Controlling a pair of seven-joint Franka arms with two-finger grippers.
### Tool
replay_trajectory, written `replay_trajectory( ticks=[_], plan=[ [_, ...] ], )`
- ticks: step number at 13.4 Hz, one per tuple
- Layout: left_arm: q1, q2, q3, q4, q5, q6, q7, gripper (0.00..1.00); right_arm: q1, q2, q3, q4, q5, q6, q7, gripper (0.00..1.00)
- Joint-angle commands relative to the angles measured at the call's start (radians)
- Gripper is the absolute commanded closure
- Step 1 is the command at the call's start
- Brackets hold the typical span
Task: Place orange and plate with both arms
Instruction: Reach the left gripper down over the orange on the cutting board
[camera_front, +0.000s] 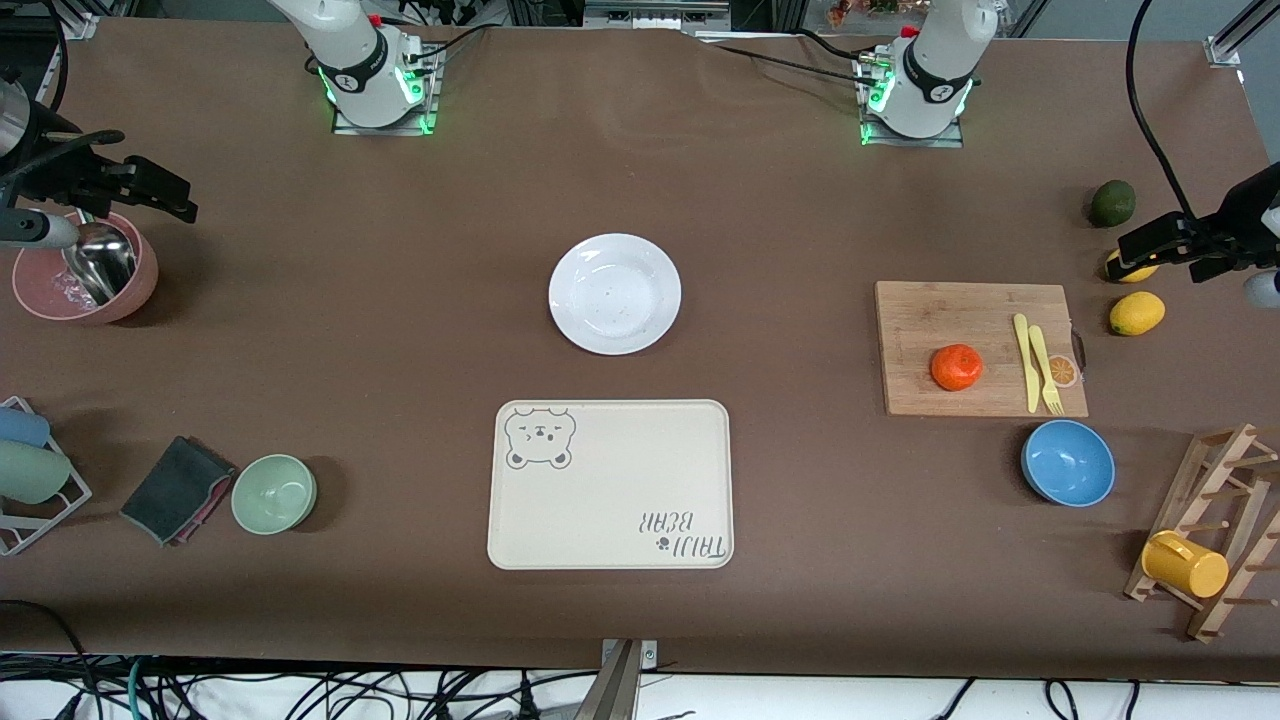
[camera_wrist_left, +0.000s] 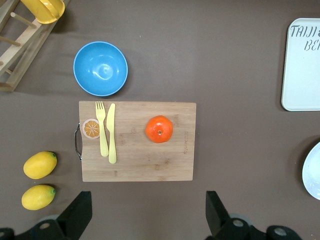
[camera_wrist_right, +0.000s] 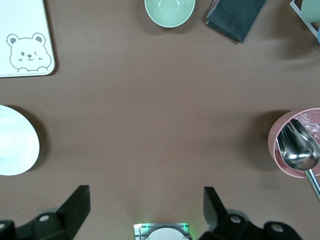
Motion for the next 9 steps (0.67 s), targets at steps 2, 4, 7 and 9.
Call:
replay_trajectory(
  ticks=[2,4,7,9],
  plan=[
    [0.003,0.036,-0.003,0.015,-0.008,0.006,0.003,0.0,-0.001,-0.025,0.001,-0.026,0.013,0.01,-0.011,0.0],
    [-0.003,0.123,-0.005,0.047,-0.008,0.014,0.0,0.0,-0.001,-0.025,0.001,-0.026,0.013,0.01,-0.011,0.0],
    [-0.013,0.273,-0.005,0.056,-0.013,0.038,0.0,0.0,-0.001,-0.025,0.001,-0.026,0.013,0.01,-0.011,0.0],
    [-0.025,0.307,-0.008,0.067,-0.004,0.043,-0.002,0.0,-0.001,-0.025,0.001,-0.026,0.013,0.011,-0.011,0.0]
  ],
)
